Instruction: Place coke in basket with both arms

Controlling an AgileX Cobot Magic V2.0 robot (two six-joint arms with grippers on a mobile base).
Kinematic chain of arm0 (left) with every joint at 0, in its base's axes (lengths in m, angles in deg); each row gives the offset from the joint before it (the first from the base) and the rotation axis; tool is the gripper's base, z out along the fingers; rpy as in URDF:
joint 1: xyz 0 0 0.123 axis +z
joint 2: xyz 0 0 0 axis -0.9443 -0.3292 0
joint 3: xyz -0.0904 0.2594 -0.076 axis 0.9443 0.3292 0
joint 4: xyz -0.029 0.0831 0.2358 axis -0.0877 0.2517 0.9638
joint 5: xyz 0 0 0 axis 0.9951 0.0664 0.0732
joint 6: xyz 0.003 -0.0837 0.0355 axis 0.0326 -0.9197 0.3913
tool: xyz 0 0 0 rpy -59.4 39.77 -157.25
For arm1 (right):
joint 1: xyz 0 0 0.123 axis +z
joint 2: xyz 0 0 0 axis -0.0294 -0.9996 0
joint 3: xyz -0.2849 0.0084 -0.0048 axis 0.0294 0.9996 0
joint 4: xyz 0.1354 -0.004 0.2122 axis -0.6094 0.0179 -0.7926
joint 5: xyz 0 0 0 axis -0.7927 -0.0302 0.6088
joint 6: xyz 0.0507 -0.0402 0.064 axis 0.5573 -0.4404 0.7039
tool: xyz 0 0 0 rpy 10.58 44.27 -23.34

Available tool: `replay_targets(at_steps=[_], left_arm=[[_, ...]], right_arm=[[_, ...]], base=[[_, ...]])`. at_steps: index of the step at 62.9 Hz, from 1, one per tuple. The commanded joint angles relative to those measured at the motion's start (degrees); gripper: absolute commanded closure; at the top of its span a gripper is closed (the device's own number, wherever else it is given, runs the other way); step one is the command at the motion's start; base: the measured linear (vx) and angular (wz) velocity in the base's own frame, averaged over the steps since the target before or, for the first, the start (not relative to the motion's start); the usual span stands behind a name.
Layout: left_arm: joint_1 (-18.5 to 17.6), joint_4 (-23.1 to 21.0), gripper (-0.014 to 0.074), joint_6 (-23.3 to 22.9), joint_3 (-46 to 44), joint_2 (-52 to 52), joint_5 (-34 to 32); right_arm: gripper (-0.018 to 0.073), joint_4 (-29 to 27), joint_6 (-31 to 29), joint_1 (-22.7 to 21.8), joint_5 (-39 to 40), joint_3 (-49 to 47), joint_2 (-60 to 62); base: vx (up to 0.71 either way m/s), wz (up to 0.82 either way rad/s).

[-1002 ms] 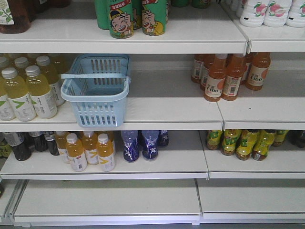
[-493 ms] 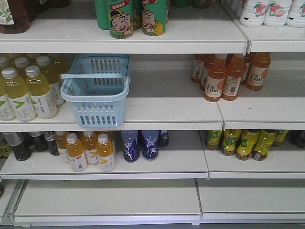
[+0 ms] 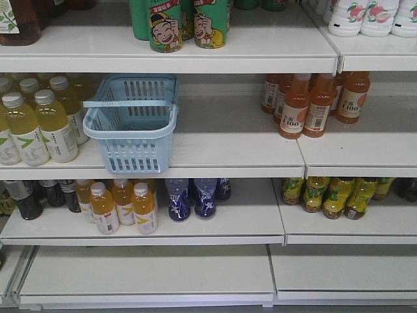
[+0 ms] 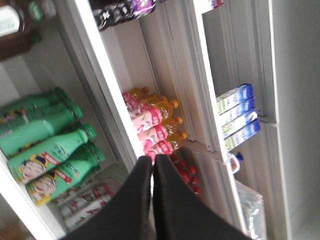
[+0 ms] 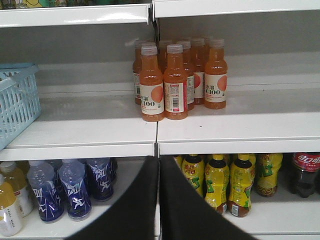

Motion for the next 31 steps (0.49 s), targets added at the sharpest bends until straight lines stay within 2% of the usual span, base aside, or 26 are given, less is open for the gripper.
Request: replay_targets(at_steps=[1, 11, 21, 31], left_arm=[[-0.1, -1.3, 0.0602, 2.8, -3.2, -5.2, -0.9], [-0.1, -3.5, 0.0604, 3.3, -7.8, -14.4, 4.5], [-0.1, -4.1, 0.0604, 12.7, -13.8, -22.4, 10.1], [-0.1, -5.9, 0.0604, 21.4, -17.6, -28.0, 11.5]], right_arm=[[0.0564, 0.5, -0.5, -0.3, 4.4, 0.6, 1.0], [0.0564, 0.5, -0.5, -0.3, 4.4, 0.6, 1.0], [0.0564, 0.5, -0.5, -0.3, 4.4, 0.6, 1.0], [0.0564, 0.5, -0.5, -0.3, 4.4, 0.6, 1.0]], base=[[0.0, 0.0], [0.0, 0.0], [0.0, 0.0], [0.0, 0.0]])
